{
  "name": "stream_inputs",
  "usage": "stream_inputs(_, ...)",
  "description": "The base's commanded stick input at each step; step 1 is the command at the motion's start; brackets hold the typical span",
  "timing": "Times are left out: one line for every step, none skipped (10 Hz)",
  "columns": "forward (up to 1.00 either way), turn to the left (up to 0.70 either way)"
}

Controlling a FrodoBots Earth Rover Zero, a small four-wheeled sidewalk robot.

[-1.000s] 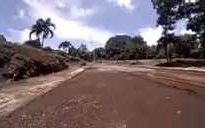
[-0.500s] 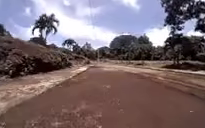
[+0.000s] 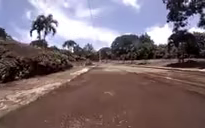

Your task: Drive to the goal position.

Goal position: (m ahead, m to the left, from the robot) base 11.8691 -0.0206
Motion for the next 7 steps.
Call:
stream_inputs(0.85,0.0)
stream_inputs(0.85,0.0)
stream_inputs(0.85,0.0)
stream_inputs(0.85,0.0)
stream_inputs(0.85,0.0)
stream_inputs(0.85,0.0)
stream_inputs(0.85,0.0)
